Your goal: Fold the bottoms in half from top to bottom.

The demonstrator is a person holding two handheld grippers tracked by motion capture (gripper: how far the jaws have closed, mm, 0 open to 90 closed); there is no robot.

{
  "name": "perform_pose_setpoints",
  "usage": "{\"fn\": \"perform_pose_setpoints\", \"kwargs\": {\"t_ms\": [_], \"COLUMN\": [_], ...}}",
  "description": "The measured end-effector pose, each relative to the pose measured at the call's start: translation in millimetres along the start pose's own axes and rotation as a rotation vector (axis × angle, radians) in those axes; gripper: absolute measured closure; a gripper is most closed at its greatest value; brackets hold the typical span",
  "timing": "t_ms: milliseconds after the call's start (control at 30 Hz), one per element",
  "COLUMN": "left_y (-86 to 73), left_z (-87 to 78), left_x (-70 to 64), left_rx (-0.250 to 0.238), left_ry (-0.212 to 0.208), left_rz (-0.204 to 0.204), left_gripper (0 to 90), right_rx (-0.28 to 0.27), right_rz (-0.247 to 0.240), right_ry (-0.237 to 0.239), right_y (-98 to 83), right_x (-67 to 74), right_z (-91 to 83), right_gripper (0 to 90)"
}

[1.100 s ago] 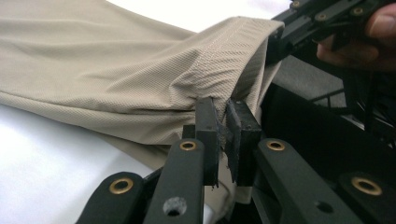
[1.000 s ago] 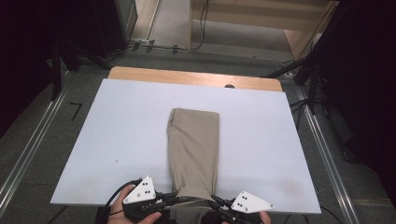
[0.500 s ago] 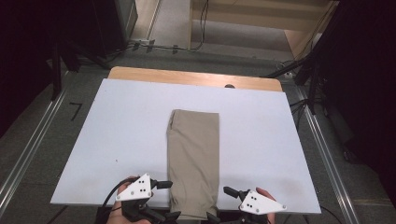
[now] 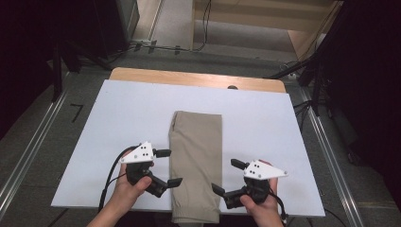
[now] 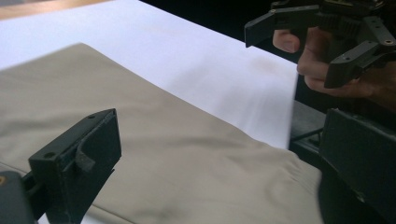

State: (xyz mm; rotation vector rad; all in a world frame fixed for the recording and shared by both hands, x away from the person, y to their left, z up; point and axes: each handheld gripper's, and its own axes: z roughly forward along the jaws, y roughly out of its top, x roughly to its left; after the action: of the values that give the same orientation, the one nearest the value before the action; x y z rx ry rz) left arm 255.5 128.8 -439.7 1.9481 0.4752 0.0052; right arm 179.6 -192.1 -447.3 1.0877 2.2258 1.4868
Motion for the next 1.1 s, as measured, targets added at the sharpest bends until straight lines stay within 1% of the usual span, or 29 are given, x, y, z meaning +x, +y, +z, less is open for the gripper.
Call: {"fn": "perform_pose_setpoints", "kwargs": {"t_ms": [67,133,200,267,367,500,567,600,700,833,867,900,933,967,1067,1100], "left_y": [5.2,9.3,13.0,17.3,22.7,29.1,31.5,32.8,35.3,37.6,37.7,37.5,37.2,36.5,34.6,33.3], "left_z": [2.2,4.4,6.9,9.9,14.0,22.4,27.2,30.4,38.1,49.7,53.4,55.8,59.1,63.9,73.2,76.2], "left_x": [8.7,18.7,29.4,42.3,57.8,80.4,92.9,100.4,115.4,136.9,143.7,147.7,152.5,157.9,168.1,171.5], "left_rx": [-0.002,-0.008,-0.001,0.003,0.008,0.018,0.02,0.022,0.037,0.059,0.061,0.064,0.074,0.088,0.121,0.129], "left_ry": [0.014,0.019,0.037,0.041,0.052,0.075,0.077,0.089,0.105,0.131,0.133,0.127,0.13,0.148,0.183,0.195], "left_rz": [0.006,0.004,0.007,-0.008,-0.023,-0.041,-0.062,-0.073,-0.087,-0.132,-0.154,-0.162,-0.174,-0.188,-0.206,-0.217], "left_gripper": [0.0,0.0,0.0,0.0,0.0,0.0,0.0,0.0,0.0,0.0,0.0,0.2,2.3,4.9,10.7,13.3], "right_rx": [0.004,0.008,0.012,0.017,0.03,0.047,0.057,0.062,0.084,0.116,0.125,0.139,0.146,0.154,0.185,0.198], "right_rz": [-0.001,0.005,0.004,0.009,0.011,0.023,0.024,0.032,0.052,0.09,0.092,0.098,0.101,0.107,0.112,0.118], "right_ry": [-0.006,-0.005,-0.014,-0.024,-0.044,-0.059,-0.062,-0.059,-0.065,-0.079,-0.081,-0.082,-0.085,-0.083,-0.086,-0.093], "right_y": [6.0,11.5,16.7,22.1,30.6,40.6,44.5,46.1,50.2,54.6,55.4,57.0,58.0,59.1,61.1,61.2], "right_x": [-9.3,-18.8,-29.0,-39.2,-54.8,-75.0,-85.2,-90.9,-108.3,-130.5,-133.9,-139.0,-141.8,-145.3,-154.9,-157.6], "right_z": [5.0,10.0,15.1,20.7,29.5,44.2,53.4,58.0,72.9,93.0,96.4,101.8,104.9,109.0,120.7,124.0], "right_gripper": [0.0,0.0,0.0,0.0,0.0,0.0,0.0,0.0,0.0,0.0,0.0,0.0,0.0,0.0,0.0,2.7]}}
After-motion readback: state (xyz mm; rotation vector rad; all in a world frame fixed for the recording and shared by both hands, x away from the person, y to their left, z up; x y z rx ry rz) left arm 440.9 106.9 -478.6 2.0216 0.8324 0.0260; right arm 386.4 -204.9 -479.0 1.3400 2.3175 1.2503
